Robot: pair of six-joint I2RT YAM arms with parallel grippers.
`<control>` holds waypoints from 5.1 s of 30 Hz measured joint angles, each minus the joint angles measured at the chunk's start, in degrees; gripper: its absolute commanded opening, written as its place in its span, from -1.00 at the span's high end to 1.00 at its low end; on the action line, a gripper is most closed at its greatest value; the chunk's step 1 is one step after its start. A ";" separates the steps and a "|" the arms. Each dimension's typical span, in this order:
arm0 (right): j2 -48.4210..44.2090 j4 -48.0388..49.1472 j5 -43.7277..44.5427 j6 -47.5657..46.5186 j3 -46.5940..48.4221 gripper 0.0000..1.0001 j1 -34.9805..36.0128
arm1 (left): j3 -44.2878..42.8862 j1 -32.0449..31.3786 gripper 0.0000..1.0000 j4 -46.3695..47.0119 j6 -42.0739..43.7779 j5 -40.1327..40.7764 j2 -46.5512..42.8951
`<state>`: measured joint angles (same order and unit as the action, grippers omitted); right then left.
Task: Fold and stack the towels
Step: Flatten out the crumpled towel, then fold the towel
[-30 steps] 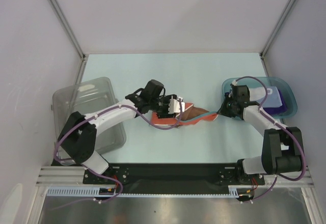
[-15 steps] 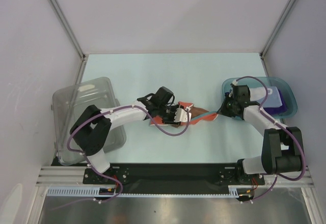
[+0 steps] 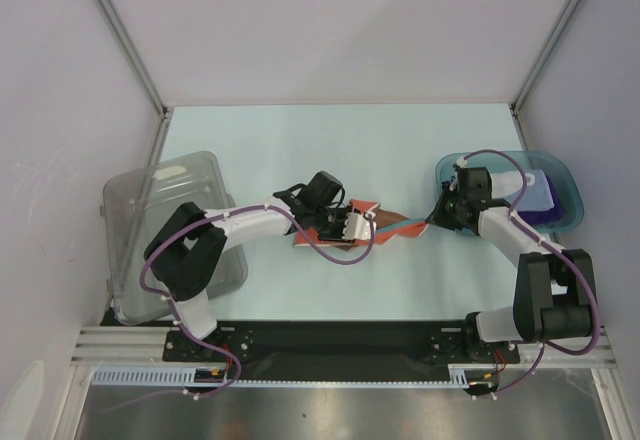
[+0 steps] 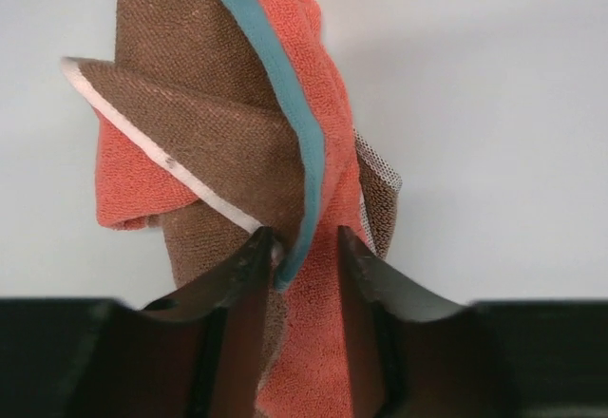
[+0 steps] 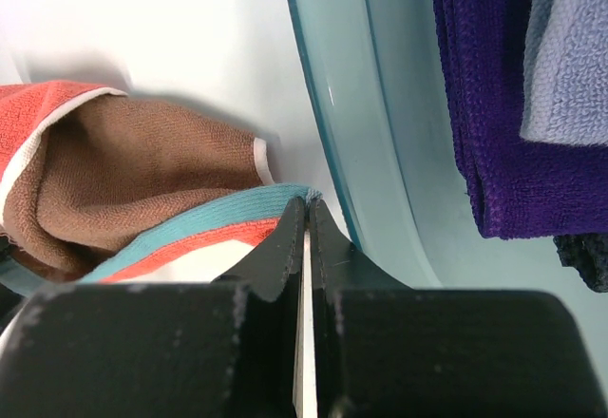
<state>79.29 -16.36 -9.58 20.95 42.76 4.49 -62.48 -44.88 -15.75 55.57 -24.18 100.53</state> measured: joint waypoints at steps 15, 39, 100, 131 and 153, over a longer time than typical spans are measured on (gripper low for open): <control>-0.13 0.02 0.02 0.00 0.00 1.00 -0.02 | -0.96 1.14 0.99 -1.92 0.15 1.46 0.00; -45.05 7.06 -0.44 -8.66 24.22 1.00 18.29 | -34.84 -11.08 0.99 -25.86 -17.11 20.04 -38.32; 13.57 37.92 -12.37 -10.64 11.08 1.00 4.39 | -23.23 18.95 0.99 -15.87 -25.14 5.40 2.62; -17.25 3.08 7.26 4.63 -12.26 1.00 16.65 | 8.48 -0.11 0.99 -13.92 -38.64 8.61 -18.18; -20.83 -9.60 11.56 10.78 -12.28 0.27 17.88 | 10.32 -0.92 0.17 -16.52 -42.64 3.78 -13.27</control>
<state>58.46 -25.96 1.98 31.73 30.48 22.37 -52.16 -45.80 -32.27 12.93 -20.40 87.26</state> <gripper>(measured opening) 0.334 0.409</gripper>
